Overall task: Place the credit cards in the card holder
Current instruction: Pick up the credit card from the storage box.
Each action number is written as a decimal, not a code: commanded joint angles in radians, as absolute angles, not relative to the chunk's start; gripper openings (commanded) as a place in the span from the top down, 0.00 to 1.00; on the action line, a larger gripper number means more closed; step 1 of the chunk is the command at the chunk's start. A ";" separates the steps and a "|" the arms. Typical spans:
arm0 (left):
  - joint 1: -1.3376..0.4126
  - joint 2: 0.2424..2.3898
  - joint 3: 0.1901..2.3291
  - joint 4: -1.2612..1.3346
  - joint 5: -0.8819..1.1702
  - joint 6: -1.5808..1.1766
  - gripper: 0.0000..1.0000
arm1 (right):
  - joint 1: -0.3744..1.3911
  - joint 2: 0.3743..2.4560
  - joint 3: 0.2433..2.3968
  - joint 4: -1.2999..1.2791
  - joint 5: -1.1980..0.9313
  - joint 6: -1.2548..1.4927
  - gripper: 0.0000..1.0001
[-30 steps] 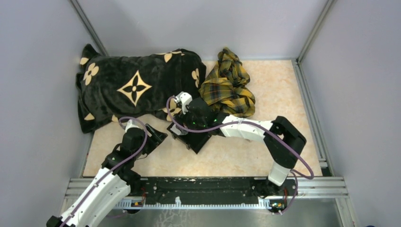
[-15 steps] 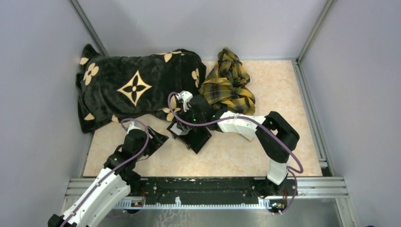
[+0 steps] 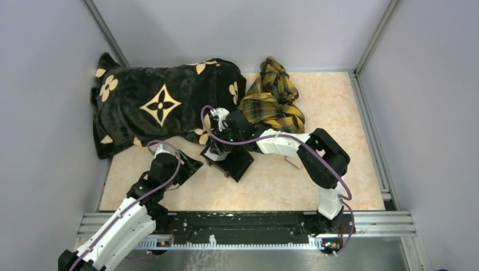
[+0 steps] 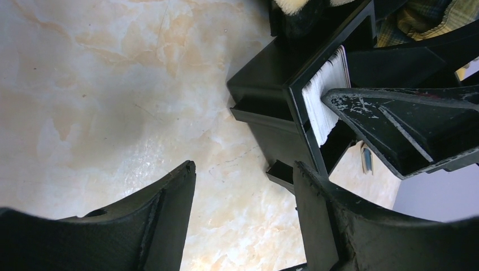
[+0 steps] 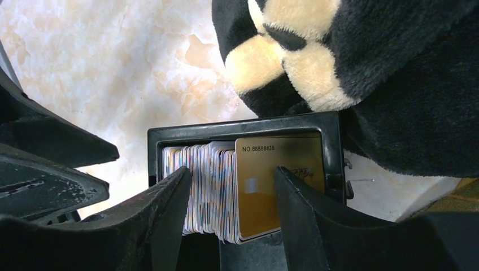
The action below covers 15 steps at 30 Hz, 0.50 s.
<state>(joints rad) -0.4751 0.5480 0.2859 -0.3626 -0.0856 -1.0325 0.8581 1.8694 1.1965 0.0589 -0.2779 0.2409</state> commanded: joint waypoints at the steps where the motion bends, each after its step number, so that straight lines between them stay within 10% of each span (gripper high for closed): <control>1: -0.468 0.566 0.272 -0.313 -0.066 -1.033 0.30 | 0.848 1.879 1.238 0.066 -0.313 0.266 0.45; 15: -0.469 0.627 0.234 -0.213 -0.039 -1.057 0.32 | 0.848 1.831 1.246 0.026 -0.333 0.281 0.68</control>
<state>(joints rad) -0.4751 0.6022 0.2527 -0.2848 -0.0586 -1.0466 0.8433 1.8729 1.2095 0.0502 -0.3096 0.2733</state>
